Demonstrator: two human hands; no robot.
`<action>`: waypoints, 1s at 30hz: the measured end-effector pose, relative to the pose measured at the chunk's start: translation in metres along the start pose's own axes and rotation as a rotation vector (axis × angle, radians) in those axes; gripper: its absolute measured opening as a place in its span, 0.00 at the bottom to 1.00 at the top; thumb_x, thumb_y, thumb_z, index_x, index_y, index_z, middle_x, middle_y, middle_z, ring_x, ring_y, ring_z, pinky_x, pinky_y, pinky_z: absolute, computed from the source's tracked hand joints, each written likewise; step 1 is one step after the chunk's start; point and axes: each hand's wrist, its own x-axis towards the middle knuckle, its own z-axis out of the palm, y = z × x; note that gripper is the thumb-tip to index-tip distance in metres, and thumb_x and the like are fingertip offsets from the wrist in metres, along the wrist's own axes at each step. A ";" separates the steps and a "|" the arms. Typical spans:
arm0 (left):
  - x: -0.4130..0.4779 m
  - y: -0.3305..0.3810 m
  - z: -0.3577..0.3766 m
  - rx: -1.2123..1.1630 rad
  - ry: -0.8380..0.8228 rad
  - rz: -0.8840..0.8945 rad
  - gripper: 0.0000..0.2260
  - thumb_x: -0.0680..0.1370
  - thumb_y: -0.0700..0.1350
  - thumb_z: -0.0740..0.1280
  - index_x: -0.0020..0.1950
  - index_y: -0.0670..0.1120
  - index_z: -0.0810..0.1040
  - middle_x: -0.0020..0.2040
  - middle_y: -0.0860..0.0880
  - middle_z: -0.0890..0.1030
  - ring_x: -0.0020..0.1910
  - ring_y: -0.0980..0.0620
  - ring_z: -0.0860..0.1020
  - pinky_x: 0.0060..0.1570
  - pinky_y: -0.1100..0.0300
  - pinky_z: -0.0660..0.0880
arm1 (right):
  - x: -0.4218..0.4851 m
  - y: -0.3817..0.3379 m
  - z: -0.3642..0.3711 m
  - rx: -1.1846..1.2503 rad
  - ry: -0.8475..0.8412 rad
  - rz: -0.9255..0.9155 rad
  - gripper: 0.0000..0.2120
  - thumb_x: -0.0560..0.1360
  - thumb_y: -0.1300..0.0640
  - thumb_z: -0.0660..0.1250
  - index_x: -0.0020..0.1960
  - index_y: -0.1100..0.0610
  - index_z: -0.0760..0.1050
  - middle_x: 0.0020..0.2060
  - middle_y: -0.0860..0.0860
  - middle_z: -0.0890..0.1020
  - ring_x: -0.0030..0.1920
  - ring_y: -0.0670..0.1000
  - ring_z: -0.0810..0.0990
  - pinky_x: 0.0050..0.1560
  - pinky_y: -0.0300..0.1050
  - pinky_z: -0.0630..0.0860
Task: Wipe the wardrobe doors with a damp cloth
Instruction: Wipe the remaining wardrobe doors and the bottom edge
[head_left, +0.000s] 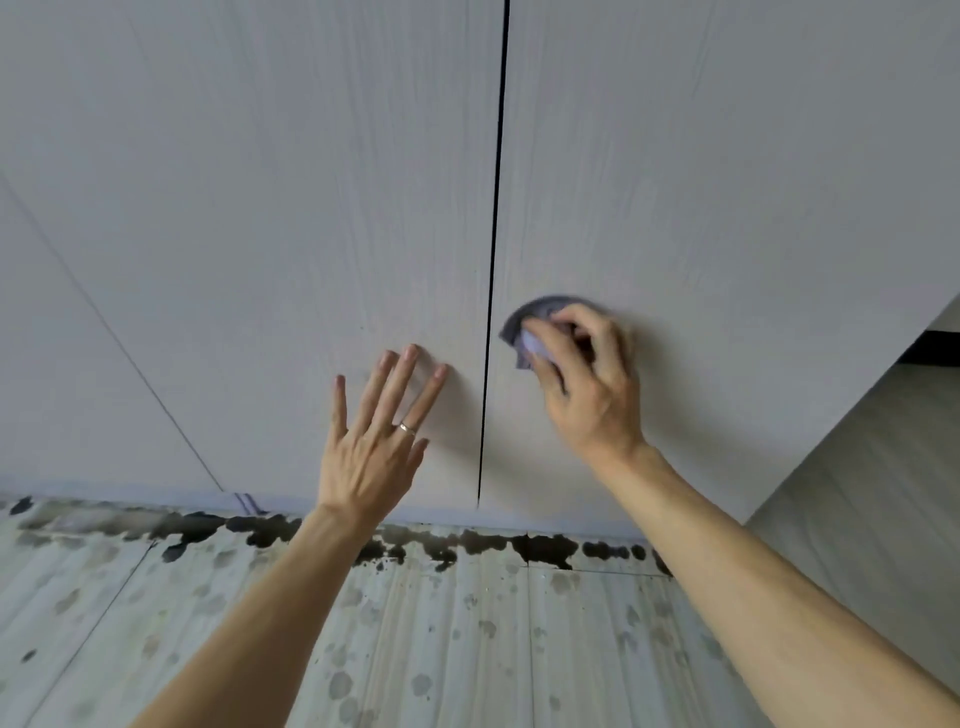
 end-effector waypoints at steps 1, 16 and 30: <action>-0.006 0.000 0.003 0.005 -0.007 -0.025 0.49 0.71 0.41 0.76 0.83 0.54 0.48 0.83 0.46 0.44 0.82 0.46 0.46 0.77 0.37 0.42 | -0.023 -0.001 0.010 -0.002 -0.101 -0.123 0.09 0.77 0.61 0.71 0.57 0.56 0.83 0.58 0.51 0.73 0.52 0.58 0.74 0.50 0.50 0.77; -0.091 -0.065 0.051 0.054 -0.260 -0.200 0.57 0.63 0.26 0.69 0.83 0.53 0.44 0.83 0.48 0.43 0.82 0.45 0.46 0.73 0.32 0.54 | -0.087 -0.051 0.085 -0.031 -0.331 -0.560 0.12 0.76 0.61 0.65 0.57 0.53 0.82 0.53 0.49 0.83 0.54 0.53 0.72 0.51 0.48 0.70; -0.094 -0.066 0.043 -0.018 -0.318 -0.218 0.54 0.65 0.27 0.69 0.83 0.53 0.45 0.83 0.48 0.43 0.81 0.43 0.48 0.74 0.34 0.57 | -0.087 -0.086 0.093 -0.049 -0.448 -0.419 0.22 0.72 0.63 0.59 0.64 0.54 0.78 0.59 0.51 0.75 0.56 0.55 0.70 0.53 0.51 0.66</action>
